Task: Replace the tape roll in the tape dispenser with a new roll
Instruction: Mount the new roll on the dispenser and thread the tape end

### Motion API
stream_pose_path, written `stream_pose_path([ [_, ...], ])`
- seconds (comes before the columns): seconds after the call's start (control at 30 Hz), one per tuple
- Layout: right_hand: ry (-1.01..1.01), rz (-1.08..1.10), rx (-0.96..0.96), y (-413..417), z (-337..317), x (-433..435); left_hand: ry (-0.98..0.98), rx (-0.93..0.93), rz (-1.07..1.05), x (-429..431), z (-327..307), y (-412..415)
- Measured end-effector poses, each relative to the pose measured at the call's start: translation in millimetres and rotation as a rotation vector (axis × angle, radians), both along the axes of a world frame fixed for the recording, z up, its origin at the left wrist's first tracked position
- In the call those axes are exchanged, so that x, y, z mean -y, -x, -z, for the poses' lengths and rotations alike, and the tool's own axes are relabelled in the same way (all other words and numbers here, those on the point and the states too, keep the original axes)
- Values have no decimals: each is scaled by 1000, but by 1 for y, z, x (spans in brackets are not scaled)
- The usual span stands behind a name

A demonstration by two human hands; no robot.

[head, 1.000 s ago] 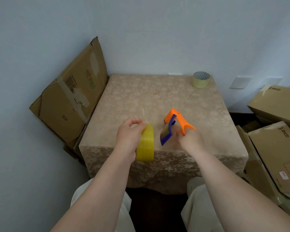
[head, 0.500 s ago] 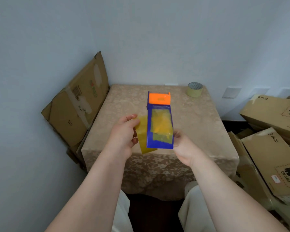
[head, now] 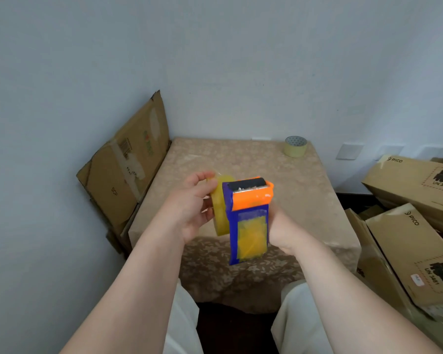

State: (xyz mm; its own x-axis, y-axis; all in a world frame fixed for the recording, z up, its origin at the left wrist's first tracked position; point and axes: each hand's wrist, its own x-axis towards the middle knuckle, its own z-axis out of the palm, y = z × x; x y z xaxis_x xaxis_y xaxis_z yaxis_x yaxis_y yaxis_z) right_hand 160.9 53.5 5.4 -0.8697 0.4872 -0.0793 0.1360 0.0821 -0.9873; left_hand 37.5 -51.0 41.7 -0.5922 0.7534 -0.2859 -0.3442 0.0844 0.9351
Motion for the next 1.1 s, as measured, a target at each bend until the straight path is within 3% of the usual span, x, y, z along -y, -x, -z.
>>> stream_pose_path([
  [0.13,81,-22,-16,1,-4,7,11,-19,56,0,0,-2],
  [0.27,533,-21,-72,-4,-3,5,3,-43,97,2,-2,-1],
  [0.33,619,-39,-136,-4,-4,5,-5,-56,109,2,-1,-1],
  [0.43,517,-120,-180,1,-3,5,3,-37,97,2,-1,-1],
  [0.53,445,-202,-101,0,-4,4,19,-21,113,2,-2,1],
  [0.6,290,-246,-45,-1,-3,3,20,-36,130,1,-2,2],
  [0.7,144,-206,-7,0,-2,3,37,-63,158,2,-1,2],
  [0.9,85,-153,0,6,4,4,31,-135,132,-2,9,-3],
  [1.1,-79,252,-51,8,-2,-5,-8,-148,-17,-6,13,-7],
])
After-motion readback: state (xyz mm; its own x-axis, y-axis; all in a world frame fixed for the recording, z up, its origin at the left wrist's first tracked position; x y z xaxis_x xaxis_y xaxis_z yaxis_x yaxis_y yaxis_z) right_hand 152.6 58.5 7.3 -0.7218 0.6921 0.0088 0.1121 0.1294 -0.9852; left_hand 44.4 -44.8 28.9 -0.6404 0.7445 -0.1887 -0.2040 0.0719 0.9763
